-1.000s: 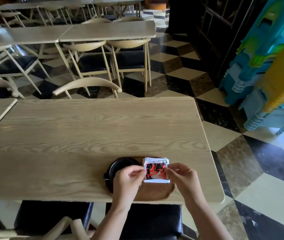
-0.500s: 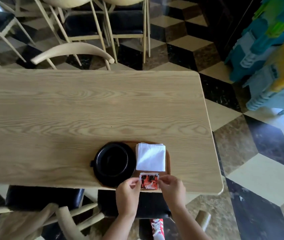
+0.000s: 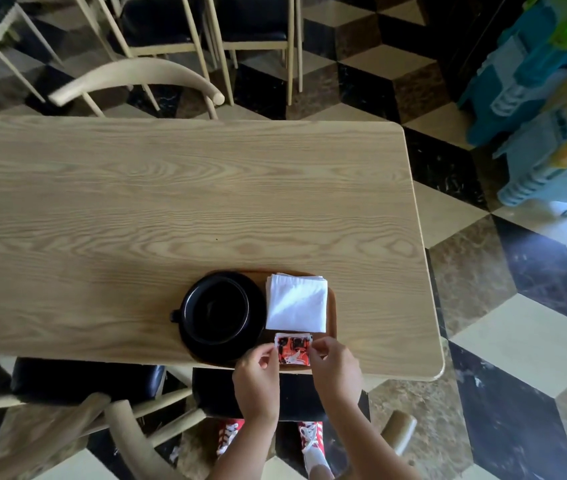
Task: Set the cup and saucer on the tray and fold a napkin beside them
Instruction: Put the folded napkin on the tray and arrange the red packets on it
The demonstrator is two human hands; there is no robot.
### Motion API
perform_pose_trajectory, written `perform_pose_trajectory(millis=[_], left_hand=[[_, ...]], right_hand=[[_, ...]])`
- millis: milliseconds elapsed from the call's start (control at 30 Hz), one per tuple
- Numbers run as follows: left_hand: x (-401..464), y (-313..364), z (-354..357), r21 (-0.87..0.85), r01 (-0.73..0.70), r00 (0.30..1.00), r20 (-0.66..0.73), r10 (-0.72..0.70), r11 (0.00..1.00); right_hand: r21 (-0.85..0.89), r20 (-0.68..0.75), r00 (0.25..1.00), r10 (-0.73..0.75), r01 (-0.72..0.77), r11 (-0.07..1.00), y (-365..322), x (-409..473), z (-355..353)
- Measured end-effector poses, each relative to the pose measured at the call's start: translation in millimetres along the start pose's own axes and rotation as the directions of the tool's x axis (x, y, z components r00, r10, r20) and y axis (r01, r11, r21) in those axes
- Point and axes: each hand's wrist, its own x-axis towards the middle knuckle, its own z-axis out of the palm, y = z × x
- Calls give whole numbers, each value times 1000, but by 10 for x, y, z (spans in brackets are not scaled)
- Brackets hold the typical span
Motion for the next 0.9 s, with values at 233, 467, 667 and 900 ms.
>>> perform_pose_trajectory(millis=[233, 467, 667, 900], left_hand=[[-28, -67, 62, -17, -46, 998, -39, 45, 999], [-58, -94, 60, -28, -108, 993, -58, 106, 994], [-70, -109, 7, -11, -121, 992, -35, 120, 993], [-29, -25, -357, 67, -385, 919, 118, 376, 920]], right_hand=[[-86, -45, 995, -89, 84, 993, 3, -7, 9], [-85, -51, 993, -110, 105, 991, 37, -29, 36], [-66, -45, 995, -94, 91, 994, 32, -47, -2], [-182, -41, 977, -211, 200, 963, -94, -163, -292]])
